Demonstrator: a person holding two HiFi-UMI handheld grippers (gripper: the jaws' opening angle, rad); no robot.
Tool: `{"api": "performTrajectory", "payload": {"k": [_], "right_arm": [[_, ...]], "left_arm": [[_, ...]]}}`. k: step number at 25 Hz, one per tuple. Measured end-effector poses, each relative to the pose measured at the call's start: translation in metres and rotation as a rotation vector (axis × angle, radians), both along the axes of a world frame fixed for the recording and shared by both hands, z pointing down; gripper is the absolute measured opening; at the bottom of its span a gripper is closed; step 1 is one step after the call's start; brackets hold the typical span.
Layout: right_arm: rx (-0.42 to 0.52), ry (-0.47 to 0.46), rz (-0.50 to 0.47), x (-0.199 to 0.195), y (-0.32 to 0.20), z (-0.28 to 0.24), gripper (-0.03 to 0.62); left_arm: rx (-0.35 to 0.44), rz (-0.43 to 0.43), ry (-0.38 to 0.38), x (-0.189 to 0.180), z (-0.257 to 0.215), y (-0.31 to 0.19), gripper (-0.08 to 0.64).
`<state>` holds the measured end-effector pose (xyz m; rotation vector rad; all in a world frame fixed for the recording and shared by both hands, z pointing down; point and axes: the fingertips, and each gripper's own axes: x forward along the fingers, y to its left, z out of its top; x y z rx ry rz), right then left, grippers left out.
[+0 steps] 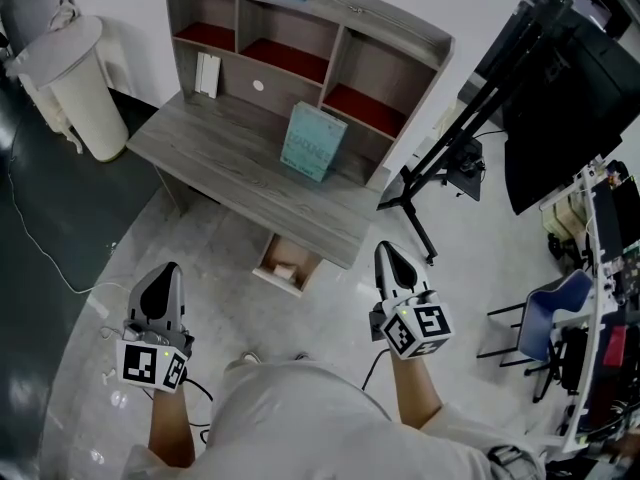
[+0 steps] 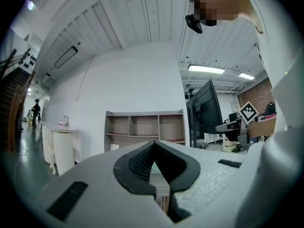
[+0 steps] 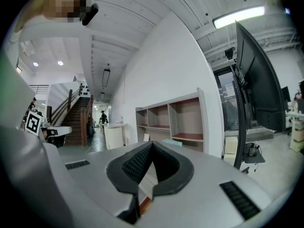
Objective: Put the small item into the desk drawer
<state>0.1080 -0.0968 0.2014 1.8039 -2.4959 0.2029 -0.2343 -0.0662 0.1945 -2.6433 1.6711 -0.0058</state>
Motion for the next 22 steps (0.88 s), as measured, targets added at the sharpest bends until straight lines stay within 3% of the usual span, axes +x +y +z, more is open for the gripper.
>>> {"api": "performTrajectory", "payload": {"k": [22], "right_arm": [[-0.016,0.023,-0.024,-0.041,0.015,0.006,-0.003]], "left_arm": [[-0.02,0.079,0.003,-0.005,0.008,0.007,0.006]]}}
